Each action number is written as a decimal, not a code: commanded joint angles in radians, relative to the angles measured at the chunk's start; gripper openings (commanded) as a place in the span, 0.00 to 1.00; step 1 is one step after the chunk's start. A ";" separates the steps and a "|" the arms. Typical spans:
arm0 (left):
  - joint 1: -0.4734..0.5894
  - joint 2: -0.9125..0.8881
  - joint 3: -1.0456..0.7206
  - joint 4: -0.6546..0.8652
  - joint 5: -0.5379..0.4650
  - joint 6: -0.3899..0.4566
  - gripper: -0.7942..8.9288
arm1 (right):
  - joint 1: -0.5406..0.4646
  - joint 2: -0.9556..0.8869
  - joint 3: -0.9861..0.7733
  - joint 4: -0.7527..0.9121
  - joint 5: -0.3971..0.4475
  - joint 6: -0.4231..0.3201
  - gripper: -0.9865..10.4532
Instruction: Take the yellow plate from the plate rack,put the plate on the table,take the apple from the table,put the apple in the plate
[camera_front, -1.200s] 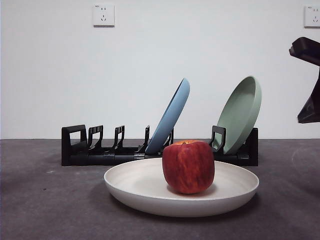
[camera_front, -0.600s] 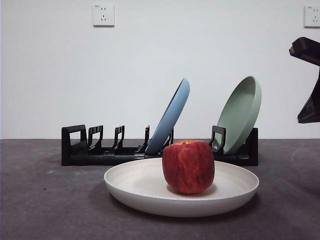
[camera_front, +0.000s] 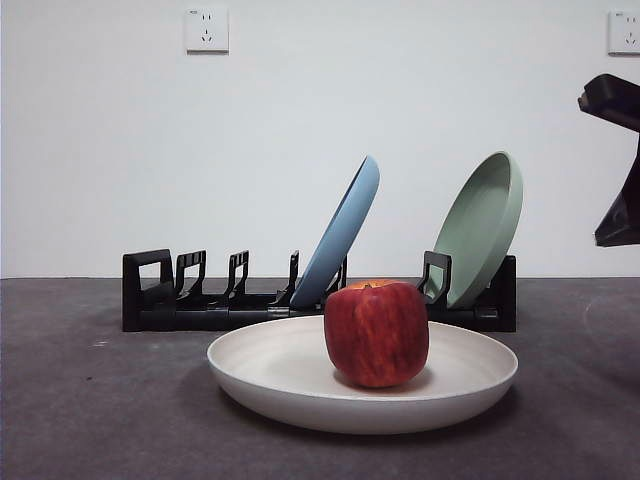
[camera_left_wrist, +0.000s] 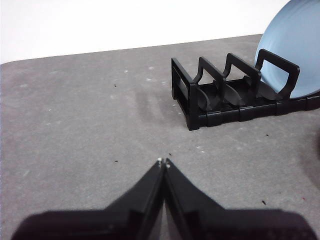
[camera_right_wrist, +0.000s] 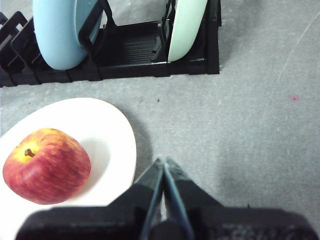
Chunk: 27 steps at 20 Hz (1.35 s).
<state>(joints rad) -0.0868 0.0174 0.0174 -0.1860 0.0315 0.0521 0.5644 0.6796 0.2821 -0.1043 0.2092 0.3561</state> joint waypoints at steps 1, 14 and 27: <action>0.003 -0.001 -0.013 -0.002 -0.004 -0.006 0.08 | 0.002 0.000 -0.005 0.006 0.003 0.009 0.09; 0.003 -0.001 -0.013 -0.002 -0.004 -0.007 0.08 | -0.152 -0.312 -0.005 -0.086 -0.042 -0.309 0.09; 0.003 -0.001 -0.013 -0.001 -0.004 -0.007 0.08 | -0.447 -0.626 -0.217 0.014 -0.208 -0.368 0.09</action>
<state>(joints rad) -0.0868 0.0174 0.0174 -0.1860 0.0292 0.0521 0.1177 0.0628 0.0826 -0.1040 0.0044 -0.0120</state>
